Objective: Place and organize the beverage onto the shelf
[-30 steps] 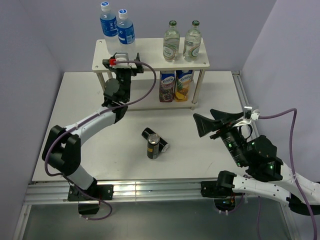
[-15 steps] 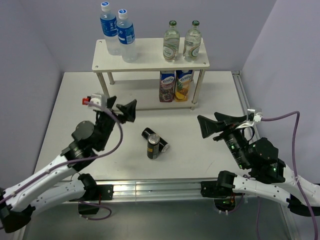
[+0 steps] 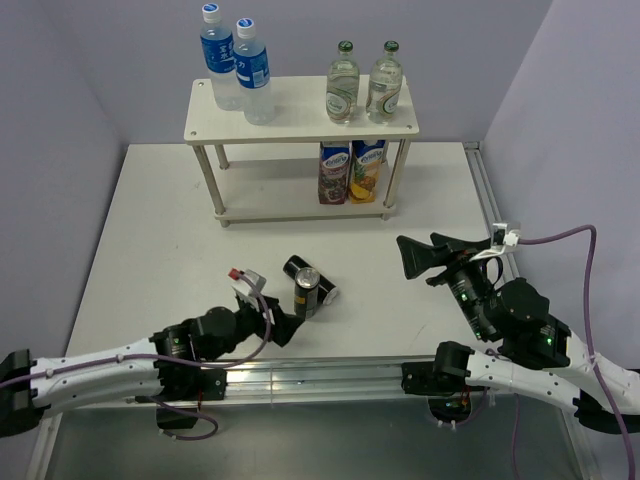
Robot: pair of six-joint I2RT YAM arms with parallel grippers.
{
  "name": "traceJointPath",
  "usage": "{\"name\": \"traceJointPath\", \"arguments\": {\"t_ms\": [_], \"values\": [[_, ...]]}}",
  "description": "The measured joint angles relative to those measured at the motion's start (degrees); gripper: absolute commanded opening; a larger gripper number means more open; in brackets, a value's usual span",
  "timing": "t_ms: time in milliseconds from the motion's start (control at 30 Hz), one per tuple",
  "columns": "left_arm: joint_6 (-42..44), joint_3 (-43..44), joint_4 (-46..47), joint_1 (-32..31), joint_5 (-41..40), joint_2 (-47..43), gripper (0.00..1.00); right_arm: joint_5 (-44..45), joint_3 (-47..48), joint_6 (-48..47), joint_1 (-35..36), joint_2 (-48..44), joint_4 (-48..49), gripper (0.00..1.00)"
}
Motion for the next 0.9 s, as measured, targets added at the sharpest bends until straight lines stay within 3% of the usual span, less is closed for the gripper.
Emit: {"name": "traceJointPath", "arguments": {"t_ms": [200, 900], "values": [[-2.16, -4.31, 6.64, -5.35, -1.49, 7.52, 0.99, 0.57, -0.11, 1.66, 0.00, -0.44, -2.45, 1.00], [4.09, -0.76, 22.16, -5.62, -15.58, 28.17, 0.99, 2.27, -1.40, 2.73, 0.00, -1.88, -4.22, 1.00]]}}
